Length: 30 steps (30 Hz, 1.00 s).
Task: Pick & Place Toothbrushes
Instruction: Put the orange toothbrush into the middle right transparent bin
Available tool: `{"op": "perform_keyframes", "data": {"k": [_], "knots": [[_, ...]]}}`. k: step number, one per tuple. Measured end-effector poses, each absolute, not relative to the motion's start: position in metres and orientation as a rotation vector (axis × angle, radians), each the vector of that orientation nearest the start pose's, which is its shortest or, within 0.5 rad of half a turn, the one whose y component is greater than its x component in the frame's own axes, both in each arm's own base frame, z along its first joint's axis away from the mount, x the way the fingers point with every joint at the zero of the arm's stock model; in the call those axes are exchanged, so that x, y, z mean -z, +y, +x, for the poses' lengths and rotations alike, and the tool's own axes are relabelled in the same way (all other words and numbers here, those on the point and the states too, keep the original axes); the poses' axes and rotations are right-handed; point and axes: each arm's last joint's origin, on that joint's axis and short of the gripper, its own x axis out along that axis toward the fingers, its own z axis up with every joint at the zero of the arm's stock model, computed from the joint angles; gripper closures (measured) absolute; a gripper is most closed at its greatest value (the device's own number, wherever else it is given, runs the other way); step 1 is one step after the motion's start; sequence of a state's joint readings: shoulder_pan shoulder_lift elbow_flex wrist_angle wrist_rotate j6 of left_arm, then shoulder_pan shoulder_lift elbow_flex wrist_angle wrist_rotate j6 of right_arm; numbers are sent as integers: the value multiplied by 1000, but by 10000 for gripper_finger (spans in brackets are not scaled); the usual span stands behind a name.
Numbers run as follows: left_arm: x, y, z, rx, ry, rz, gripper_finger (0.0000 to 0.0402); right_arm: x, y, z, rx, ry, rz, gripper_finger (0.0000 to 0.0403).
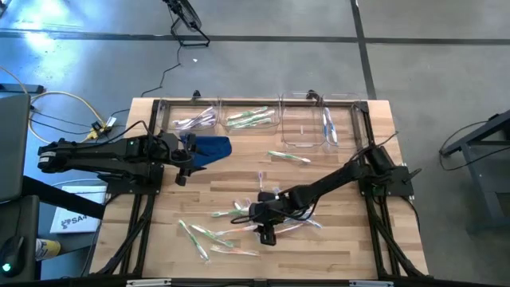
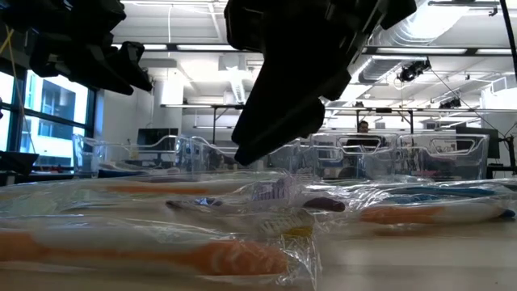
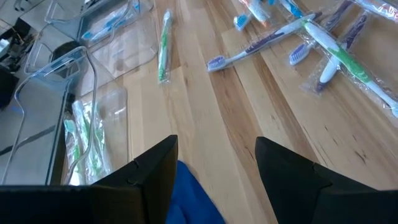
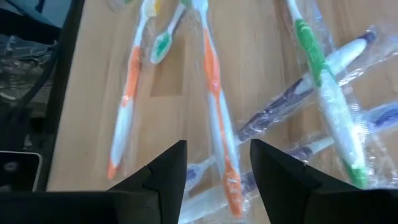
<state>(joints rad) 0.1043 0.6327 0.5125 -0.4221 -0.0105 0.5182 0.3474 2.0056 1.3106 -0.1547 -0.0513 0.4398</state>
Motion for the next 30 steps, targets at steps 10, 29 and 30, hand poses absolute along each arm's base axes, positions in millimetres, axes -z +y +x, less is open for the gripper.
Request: {"op": "perform_keyframes", "data": {"k": [10, 29, 30], "knots": [[-240, 15, 140, 30, 558, 480, 192, -156, 145, 395, -176, 929, 278, 232], [-240, 15, 140, 30, 558, 480, 192, -128, 148, 399, -160, 971, 266, 255], [-240, 15, 140, 30, 558, 480, 192, -128, 148, 400, -161, 972, 266, 262]]}}
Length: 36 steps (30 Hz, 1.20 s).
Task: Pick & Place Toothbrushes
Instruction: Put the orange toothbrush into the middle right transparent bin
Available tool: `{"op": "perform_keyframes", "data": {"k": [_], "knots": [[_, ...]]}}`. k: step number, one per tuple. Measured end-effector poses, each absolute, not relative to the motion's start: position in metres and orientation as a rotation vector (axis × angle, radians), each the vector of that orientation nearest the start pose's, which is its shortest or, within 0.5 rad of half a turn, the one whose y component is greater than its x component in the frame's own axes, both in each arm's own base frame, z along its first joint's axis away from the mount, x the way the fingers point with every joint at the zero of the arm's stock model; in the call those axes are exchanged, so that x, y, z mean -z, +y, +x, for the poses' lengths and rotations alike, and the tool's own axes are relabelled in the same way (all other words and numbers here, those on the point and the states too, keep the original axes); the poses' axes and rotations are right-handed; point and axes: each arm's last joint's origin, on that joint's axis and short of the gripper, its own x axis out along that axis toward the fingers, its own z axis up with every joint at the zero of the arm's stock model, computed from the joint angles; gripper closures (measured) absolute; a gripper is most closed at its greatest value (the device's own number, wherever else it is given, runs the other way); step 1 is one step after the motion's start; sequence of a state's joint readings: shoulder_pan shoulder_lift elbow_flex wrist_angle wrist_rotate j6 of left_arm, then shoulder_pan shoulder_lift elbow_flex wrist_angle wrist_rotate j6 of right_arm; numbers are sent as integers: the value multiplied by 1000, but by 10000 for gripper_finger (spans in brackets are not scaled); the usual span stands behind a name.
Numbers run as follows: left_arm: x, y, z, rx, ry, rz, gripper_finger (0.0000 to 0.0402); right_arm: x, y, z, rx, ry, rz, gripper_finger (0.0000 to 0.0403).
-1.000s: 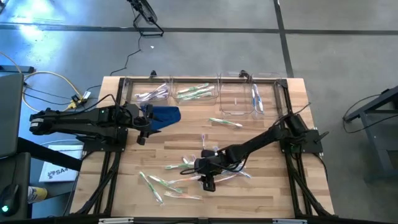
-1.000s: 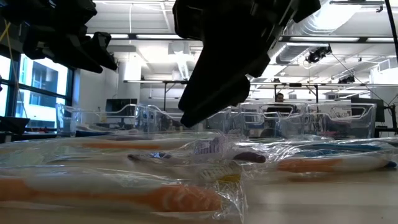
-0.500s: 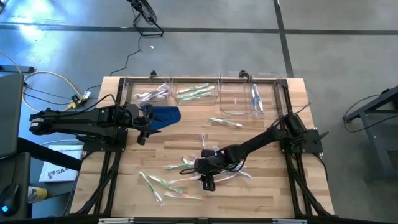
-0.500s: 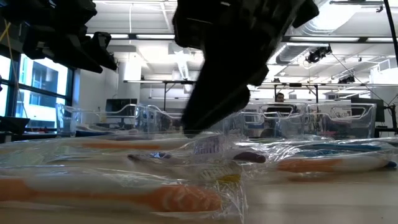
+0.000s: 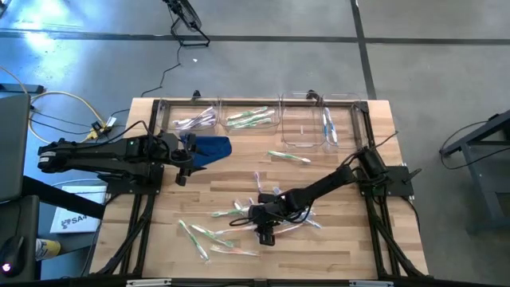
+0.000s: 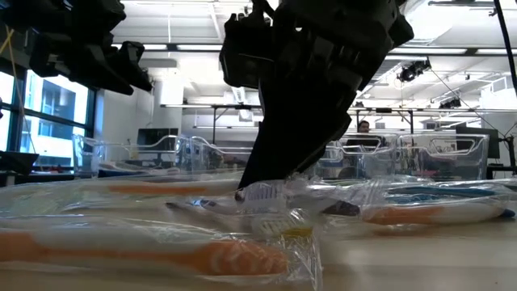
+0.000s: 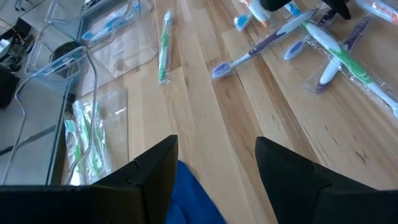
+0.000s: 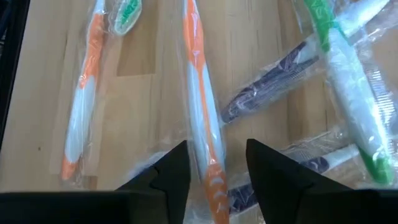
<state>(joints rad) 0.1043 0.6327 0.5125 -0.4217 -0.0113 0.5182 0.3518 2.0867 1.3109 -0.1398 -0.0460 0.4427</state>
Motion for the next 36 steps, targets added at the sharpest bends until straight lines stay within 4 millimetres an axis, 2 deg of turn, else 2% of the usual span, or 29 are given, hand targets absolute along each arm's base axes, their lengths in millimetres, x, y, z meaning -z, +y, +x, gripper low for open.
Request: {"op": "perform_keyframes", "data": {"k": [10, 15, 26, 32, 36], "knots": [[-240, 15, 140, 30, 558, 480, 192, -127, 148, 399, -167, 977, 271, 350], [-240, 15, 140, 30, 558, 480, 192, -127, 148, 399, -171, 980, 281, 379], [-240, 15, 140, 30, 558, 480, 192, -130, 148, 398, -186, 986, 289, 381], [-240, 15, 140, 30, 558, 479, 192, -151, 140, 396, -149, 957, 310, 379], [-240, 15, 140, 29, 557, 480, 192, -172, 132, 395, -141, 904, 327, 381]]}}
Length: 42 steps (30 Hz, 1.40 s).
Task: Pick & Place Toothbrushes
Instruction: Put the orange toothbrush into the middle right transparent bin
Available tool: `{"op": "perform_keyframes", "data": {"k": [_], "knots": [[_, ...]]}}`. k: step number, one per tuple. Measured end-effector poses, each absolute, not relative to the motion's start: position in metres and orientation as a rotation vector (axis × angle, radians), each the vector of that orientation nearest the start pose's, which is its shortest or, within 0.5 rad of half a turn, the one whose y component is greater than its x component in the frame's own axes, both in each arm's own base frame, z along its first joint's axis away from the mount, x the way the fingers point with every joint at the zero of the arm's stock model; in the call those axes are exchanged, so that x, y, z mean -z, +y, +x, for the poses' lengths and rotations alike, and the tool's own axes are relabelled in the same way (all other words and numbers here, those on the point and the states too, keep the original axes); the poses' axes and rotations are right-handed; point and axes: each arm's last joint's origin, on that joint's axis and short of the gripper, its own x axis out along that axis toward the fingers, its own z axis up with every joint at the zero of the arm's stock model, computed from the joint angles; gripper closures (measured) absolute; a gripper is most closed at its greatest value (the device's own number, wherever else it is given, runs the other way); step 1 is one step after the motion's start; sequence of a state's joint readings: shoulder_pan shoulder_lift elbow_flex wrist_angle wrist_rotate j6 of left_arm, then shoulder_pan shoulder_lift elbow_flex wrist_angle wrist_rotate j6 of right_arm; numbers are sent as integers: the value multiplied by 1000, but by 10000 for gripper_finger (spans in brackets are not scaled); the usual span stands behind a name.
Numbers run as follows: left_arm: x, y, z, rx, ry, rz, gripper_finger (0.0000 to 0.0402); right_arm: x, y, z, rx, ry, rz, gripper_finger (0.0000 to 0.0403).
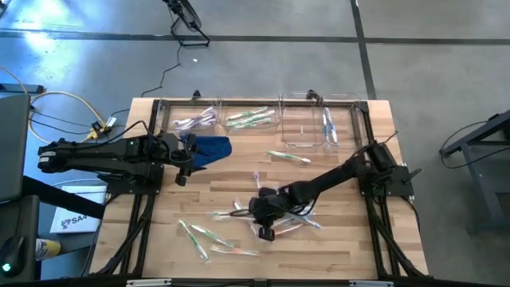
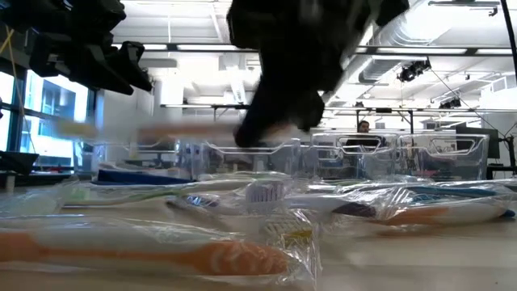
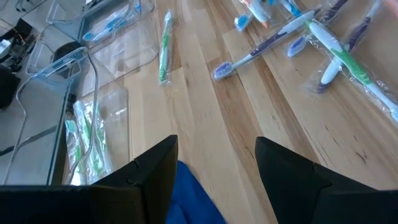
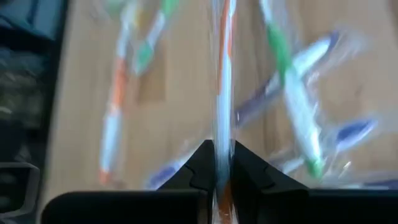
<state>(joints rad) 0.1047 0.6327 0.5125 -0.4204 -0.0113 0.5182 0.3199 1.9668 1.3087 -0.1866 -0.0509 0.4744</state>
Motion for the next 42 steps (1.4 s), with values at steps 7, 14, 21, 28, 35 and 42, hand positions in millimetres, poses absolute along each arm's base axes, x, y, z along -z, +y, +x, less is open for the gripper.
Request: {"op": "perform_keyframes", "data": {"k": [7, 14, 21, 28, 35, 42], "knots": [[-240, 15, 140, 30, 559, 479, 192, -218, 116, 385, -41, 809, 397, 380], [-240, 15, 140, 30, 558, 480, 192, -264, 103, 356, 115, 747, 406, 382], [-240, 15, 139, 32, 565, 479, 192, -293, 91, 326, 297, 717, 417, 382], [-240, 15, 139, 32, 564, 479, 192, -307, 74, 307, 501, 667, 411, 382], [-239, 15, 139, 32, 565, 479, 192, -304, 49, 299, 672, 704, 419, 382], [-240, 15, 139, 32, 565, 479, 192, -301, 20, 297, 801, 724, 418, 382]]}}
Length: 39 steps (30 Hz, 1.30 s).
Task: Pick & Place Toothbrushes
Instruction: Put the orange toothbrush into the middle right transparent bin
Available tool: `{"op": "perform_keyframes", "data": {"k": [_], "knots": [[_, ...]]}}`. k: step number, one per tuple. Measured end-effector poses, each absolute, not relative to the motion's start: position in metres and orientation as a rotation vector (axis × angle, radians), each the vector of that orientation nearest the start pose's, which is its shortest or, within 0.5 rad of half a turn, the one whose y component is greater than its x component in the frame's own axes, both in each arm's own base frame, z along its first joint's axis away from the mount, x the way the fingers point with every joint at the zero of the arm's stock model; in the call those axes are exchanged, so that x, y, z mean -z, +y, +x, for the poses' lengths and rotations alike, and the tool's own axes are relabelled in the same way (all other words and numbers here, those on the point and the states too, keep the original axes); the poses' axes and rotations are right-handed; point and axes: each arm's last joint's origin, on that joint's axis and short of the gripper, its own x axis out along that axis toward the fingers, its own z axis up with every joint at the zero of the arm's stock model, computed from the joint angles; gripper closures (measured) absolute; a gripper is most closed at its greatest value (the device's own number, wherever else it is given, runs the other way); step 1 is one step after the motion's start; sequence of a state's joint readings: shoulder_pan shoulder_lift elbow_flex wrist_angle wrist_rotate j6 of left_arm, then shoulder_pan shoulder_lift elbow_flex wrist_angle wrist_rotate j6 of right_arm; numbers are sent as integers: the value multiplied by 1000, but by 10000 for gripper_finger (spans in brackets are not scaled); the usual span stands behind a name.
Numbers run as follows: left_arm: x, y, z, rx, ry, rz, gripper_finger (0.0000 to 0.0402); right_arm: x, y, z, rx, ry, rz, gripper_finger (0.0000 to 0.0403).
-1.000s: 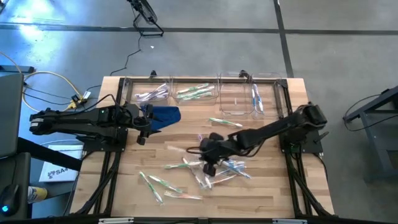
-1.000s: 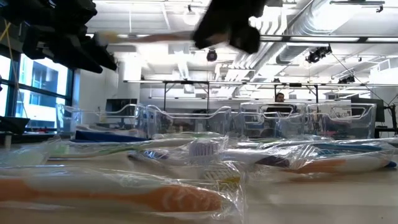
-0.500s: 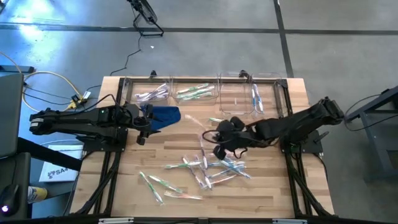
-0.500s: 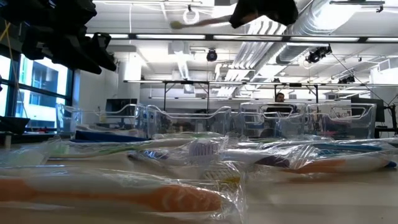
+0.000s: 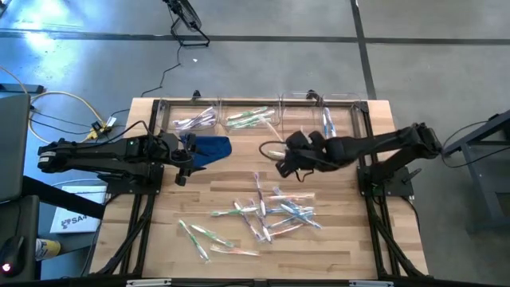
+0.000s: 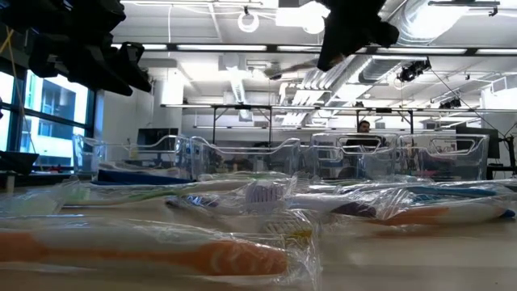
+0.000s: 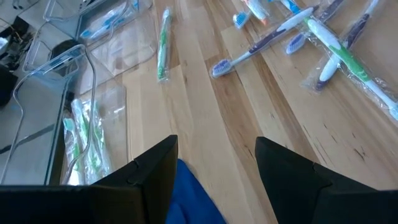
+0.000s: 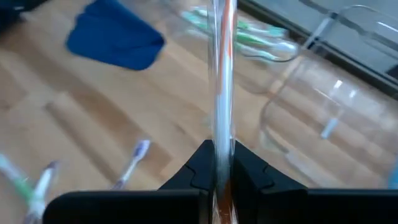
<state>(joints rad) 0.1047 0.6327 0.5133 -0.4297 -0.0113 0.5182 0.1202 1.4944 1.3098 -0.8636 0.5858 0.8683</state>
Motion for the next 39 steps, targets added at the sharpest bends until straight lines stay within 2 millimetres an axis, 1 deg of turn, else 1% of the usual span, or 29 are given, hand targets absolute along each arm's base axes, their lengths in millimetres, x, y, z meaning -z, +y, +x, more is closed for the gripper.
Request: {"op": "perform_keyframes", "data": {"k": [11, 17, 24, 28, 34, 39], "knots": [[-240, 15, 139, 32, 565, 479, 192, -294, -33, 283, 980, 875, 451, 382], [-240, 15, 139, 32, 565, 479, 192, -292, -61, 277, 983, 939, 505, 382], [-239, 15, 139, 32, 565, 479, 192, -291, -88, 269, 964, 992, 589, 382], [-239, 15, 139, 32, 565, 479, 192, -291, -100, 265, 977, 999, 615, 382], [-239, 15, 139, 32, 565, 479, 192, -289, -113, 260, 964, 1015, 660, 382], [-239, 15, 139, 32, 565, 479, 192, -275, -117, 253, 995, 1063, 670, 382]]}}
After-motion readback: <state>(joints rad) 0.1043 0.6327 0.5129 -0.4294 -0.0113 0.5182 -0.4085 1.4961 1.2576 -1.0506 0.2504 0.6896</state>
